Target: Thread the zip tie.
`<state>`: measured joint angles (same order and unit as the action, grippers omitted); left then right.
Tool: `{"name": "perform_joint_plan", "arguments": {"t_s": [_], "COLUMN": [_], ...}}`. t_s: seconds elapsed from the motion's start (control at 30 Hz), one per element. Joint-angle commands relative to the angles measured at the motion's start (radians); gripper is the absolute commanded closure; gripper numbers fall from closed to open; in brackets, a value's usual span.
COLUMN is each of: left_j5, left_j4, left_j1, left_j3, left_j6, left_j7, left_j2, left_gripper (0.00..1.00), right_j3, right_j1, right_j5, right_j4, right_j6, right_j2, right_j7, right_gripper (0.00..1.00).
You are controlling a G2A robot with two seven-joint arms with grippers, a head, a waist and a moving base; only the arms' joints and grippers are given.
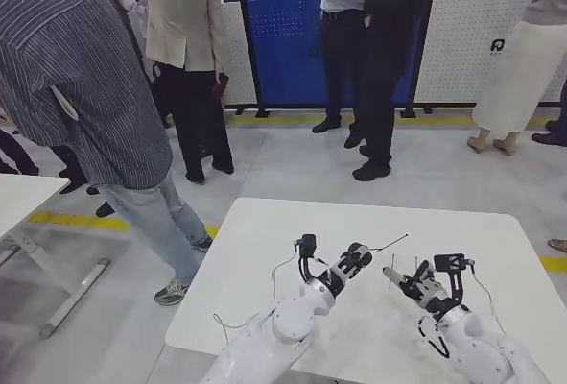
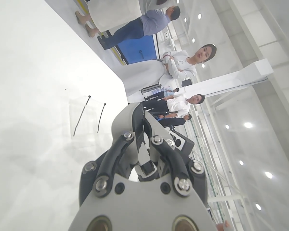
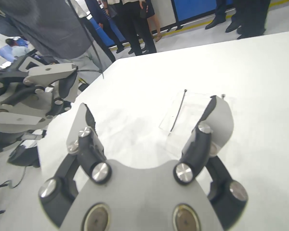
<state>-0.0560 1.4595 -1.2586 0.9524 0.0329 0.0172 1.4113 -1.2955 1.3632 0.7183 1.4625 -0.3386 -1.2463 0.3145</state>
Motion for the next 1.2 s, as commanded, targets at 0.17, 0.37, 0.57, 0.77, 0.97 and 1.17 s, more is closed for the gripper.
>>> {"name": "perform_joint_plan", "arguments": {"t_s": [0.17, 0.37, 0.57, 0.77, 0.97, 1.17], "left_j5": [0.012, 0.013, 0.012, 0.012, 0.014, 0.017], "left_j4": [0.001, 0.003, -0.002, -0.009, -0.015, -0.018], "left_j1": [0.0, -0.004, -0.005, 0.001, 0.005, 0.008], "left_j3": [-0.008, -0.007, -0.008, -0.016, -0.02, -0.022], "left_j6": [0.002, 0.003, 0.005, 0.007, 0.006, 0.002], "left_j7": [-0.006, -0.007, -0.009, -0.007, -0.003, 0.002], "left_j2": [0.002, 0.001, 0.003, 0.006, 0.008, 0.009], "left_gripper": [1.0, 1.0, 1.0, 1.0, 1.0, 1.0], "right_j3": [0.033, 0.03, 0.026, 0.039, 0.053, 0.059], "right_j1": [-0.039, -0.032, -0.034, -0.043, -0.051, -0.055], "right_j5": [0.011, -0.045, -0.089, -0.103, -0.119, -0.135], "right_j4": [-0.03, -0.025, -0.022, -0.02, -0.011, 0.001], "right_j6": [0.032, 0.012, -0.001, -0.001, -0.001, -0.001], "right_j2": [-0.005, -0.006, -0.002, 0.001, 0.003, 0.009], "right_j7": [0.036, 0.036, 0.065, 0.083, 0.085, 0.087], "right_gripper": [0.0, 0.0, 0.53, 0.56, 0.58, 0.61]}}
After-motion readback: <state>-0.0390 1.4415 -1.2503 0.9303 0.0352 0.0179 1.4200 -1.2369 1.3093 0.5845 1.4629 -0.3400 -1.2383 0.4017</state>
